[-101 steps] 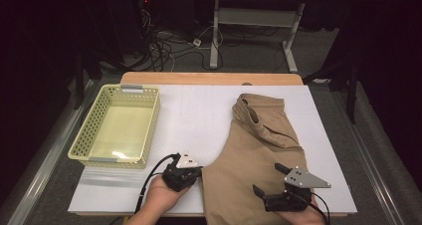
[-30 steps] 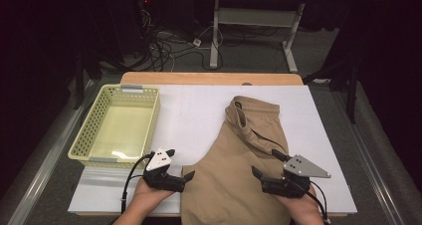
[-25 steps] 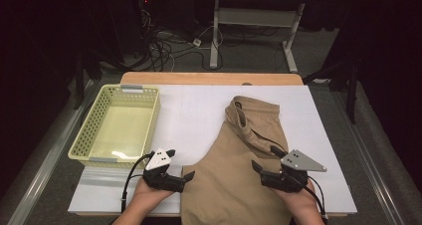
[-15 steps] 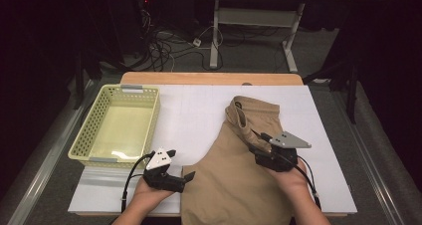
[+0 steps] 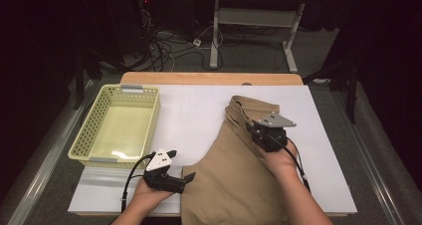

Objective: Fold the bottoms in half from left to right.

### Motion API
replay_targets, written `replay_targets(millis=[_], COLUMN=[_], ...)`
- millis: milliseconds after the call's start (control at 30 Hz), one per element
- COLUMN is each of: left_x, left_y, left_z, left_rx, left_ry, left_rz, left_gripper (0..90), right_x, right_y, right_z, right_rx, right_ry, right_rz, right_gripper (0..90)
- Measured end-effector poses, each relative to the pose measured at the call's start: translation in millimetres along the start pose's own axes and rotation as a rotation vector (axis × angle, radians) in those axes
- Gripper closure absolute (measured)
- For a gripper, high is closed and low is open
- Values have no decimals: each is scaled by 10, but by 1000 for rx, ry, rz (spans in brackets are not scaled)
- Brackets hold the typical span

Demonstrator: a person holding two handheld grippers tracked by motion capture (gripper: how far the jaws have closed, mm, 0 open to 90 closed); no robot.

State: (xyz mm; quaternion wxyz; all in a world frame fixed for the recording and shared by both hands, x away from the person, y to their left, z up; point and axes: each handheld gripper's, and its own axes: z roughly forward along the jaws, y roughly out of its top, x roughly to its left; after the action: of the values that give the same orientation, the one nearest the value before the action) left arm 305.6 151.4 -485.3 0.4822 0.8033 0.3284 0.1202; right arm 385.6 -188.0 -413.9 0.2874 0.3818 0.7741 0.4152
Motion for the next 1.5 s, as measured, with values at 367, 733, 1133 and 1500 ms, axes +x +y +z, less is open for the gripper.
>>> replay_targets(millis=[367, 733, 1133, 1500], left_x=[-5, -64, -85, -244], left_y=[-12, -34, -43, -46], left_z=[-18, -54, 15, 27], left_rx=[-14, 91, 216, 226], left_ry=[7, 18, 1, 22], left_rz=[-5, -30, -98, -6], left_gripper=[0, 94, 538, 855], right_x=[-663, -1134, -1236, -1111], right_y=[149, -183, -278, -466], right_z=[-15, 510, 542, 94], right_rx=[-19, 119, 139, 152], right_ry=[-82, -117, -139, -111], right_rz=[100, 188, 233, 213], right_gripper=[789, 782, 534, 488])
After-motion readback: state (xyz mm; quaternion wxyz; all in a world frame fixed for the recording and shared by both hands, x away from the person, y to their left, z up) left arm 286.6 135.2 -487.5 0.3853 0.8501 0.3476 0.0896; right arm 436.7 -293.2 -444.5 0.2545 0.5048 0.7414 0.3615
